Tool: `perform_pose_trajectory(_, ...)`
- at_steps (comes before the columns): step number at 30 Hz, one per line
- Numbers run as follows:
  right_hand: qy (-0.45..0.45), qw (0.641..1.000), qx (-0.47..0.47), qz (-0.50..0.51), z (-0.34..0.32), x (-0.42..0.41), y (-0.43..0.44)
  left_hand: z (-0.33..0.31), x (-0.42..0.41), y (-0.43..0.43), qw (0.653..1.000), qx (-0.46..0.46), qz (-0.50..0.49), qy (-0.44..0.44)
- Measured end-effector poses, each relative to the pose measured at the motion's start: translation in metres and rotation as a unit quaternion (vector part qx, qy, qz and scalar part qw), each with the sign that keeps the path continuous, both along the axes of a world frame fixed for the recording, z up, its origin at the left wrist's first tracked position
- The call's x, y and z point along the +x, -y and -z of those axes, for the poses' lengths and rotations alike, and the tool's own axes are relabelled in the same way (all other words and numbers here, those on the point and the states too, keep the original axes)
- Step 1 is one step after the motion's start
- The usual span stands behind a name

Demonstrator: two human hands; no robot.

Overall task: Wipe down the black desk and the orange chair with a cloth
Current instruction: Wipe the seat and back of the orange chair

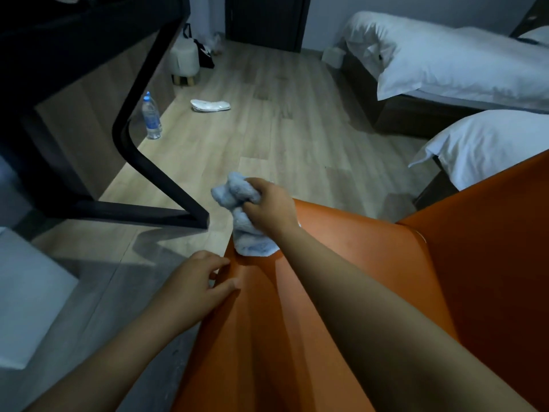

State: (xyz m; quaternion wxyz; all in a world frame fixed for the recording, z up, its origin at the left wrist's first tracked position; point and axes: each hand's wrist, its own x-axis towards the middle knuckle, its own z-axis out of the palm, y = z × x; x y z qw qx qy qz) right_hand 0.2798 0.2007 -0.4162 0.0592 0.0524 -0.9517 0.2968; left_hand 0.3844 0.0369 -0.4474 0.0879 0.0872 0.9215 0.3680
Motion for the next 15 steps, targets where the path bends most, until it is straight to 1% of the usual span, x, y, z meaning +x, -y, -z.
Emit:
perform_pose_trajectory(2, -0.022, 0.999, -0.041, 0.013, -0.009, 0.013, -0.016, -0.005, -0.001, -0.006, 1.0, -0.003, 0.006, -0.018)
perform_pose_trajectory(6, -0.116, 0.988, -0.018, 0.097, -0.025, 0.057, -0.076, -0.019, 0.006, -0.027, 0.997, -0.033, 0.035, -0.062)
perform_pose_trajectory(10, -0.123, 0.977, 0.007, 0.174, -0.031, 0.12, -0.14, -0.034, 0.024, -0.048, 0.992, -0.053, 0.075, -0.084)
perform_pose_trajectory(13, -0.129, 0.96, 0.017, 0.25, -0.027, 0.163, -0.18, -0.042, 0.043, -0.058, 0.988, -0.07, 0.092, -0.105)
perform_pose_trajectory(15, -0.114, 0.947, 0.022, 0.299, -0.017, 0.185, -0.2, -0.042, 0.058, -0.063, 0.985, -0.078, 0.1, -0.113)
